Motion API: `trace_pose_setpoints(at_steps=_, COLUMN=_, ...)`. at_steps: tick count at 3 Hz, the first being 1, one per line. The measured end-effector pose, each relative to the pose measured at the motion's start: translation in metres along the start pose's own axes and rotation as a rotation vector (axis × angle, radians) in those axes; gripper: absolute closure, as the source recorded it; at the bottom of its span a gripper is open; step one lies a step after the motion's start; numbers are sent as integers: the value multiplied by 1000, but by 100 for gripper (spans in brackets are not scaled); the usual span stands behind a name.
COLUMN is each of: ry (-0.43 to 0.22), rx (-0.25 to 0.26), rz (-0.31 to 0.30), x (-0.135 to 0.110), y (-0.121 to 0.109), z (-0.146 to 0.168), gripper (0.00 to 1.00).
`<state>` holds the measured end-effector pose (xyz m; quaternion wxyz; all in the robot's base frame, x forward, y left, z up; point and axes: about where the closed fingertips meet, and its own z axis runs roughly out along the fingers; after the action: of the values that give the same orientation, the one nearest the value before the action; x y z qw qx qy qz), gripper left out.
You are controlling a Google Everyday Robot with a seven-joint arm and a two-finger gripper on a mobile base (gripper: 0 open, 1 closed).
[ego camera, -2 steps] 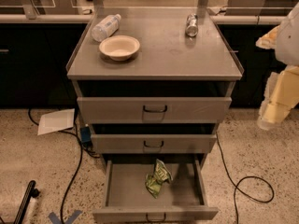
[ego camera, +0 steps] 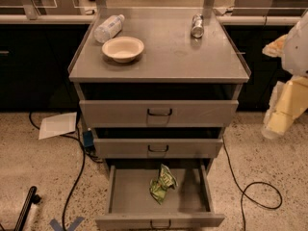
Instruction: Pick green jalapeno chip bag from bottom drawer and place on counter
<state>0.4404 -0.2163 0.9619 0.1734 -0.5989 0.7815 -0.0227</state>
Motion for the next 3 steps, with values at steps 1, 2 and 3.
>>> trace_pose_setpoints(at_steps=1, ry=-104, rx=-68, rz=73, x=11, y=21, z=60, gripper=0)
trace_pose_setpoints(at_steps=2, ry=-185, rx=-175, rz=195, x=24, y=58, z=157, gripper=0)
trace_pose_setpoints(at_steps=3, ry=-230, rx=-259, rz=305, x=26, y=86, z=255, gripper=0)
